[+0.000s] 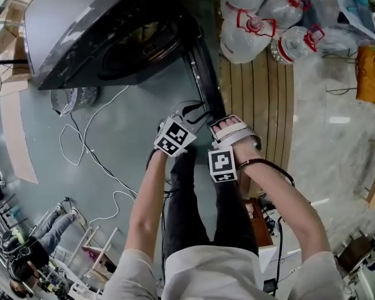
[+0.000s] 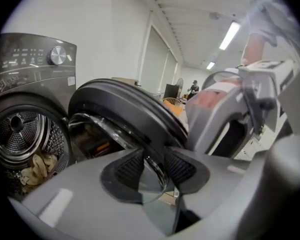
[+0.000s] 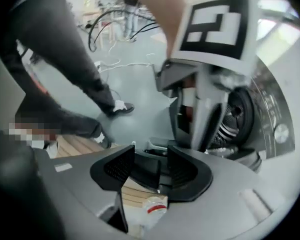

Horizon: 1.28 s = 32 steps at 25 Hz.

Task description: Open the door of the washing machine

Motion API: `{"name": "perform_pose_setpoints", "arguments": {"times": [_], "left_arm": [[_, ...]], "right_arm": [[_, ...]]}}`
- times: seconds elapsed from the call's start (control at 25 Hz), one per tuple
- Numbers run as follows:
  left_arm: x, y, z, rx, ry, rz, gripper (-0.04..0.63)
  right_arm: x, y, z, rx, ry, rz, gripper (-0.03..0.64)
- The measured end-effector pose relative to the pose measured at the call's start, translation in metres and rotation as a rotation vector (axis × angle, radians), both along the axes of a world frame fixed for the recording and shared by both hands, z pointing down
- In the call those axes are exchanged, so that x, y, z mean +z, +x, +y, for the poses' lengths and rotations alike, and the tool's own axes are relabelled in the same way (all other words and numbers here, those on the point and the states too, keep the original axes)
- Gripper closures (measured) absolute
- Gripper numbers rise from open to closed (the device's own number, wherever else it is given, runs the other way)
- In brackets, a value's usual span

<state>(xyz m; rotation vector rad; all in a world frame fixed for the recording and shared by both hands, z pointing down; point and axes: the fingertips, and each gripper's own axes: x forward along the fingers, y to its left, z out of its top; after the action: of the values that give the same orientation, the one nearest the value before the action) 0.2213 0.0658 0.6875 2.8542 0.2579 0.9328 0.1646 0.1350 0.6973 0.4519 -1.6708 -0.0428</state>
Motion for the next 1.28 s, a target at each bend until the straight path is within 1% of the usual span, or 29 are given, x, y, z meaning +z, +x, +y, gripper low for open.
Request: {"name": "perform_pose_setpoints", "arguments": {"times": [0.08, 0.24, 0.32, 0.36, 0.6, 0.68, 0.8, 0.92, 1.0, 1.16, 1.2, 1.28], "left_arm": [[-0.001, 0.009, 0.005, 0.02, 0.004, -0.003, 0.413], [-0.006, 0.029, 0.014, 0.051, 0.016, 0.004, 0.413], [-0.007, 0.039, 0.018, 0.063, 0.021, 0.008, 0.417], [-0.008, 0.045, 0.02, 0.064, 0.021, 0.011, 0.419], [-0.012, 0.08, 0.03, 0.095, 0.05, 0.008, 0.422], [-0.011, 0.093, 0.034, 0.109, 0.053, 0.01, 0.432], [-0.012, 0.113, 0.036, 0.116, 0.046, 0.033, 0.437], [-0.017, 0.13, 0.031, 0.077, 0.035, 0.062, 0.439], [-0.018, 0.14, 0.024, 0.044, 0.022, 0.078, 0.453], [-0.017, 0.151, 0.006, 0.018, 0.002, 0.09, 0.48], [-0.019, 0.153, -0.003, -0.002, 0.012, 0.088, 0.484], [-0.022, 0.156, -0.03, -0.092, 0.049, 0.075, 0.524]], "right_arm": [[-0.014, 0.019, -0.004, 0.147, 0.034, -0.098, 0.437], [-0.045, 0.052, -0.011, 0.404, 0.113, -0.313, 0.439], [-0.052, 0.071, -0.011, 0.53, 0.139, -0.394, 0.439], [-0.054, 0.079, -0.01, 0.573, 0.151, -0.418, 0.439], [-0.056, 0.119, -0.004, 0.777, 0.21, -0.508, 0.439], [-0.055, 0.134, -0.002, 0.834, 0.228, -0.524, 0.44], [-0.054, 0.158, -0.002, 0.895, 0.264, -0.529, 0.442], [-0.055, 0.181, -0.003, 0.939, 0.291, -0.517, 0.445], [-0.057, 0.197, -0.004, 0.97, 0.303, -0.507, 0.445], [-0.056, 0.225, -0.007, 1.083, 0.308, -0.512, 0.445], [-0.057, 0.232, -0.01, 1.109, 0.321, -0.515, 0.451], [-0.061, 0.247, -0.015, 1.145, 0.345, -0.502, 0.488]]}}
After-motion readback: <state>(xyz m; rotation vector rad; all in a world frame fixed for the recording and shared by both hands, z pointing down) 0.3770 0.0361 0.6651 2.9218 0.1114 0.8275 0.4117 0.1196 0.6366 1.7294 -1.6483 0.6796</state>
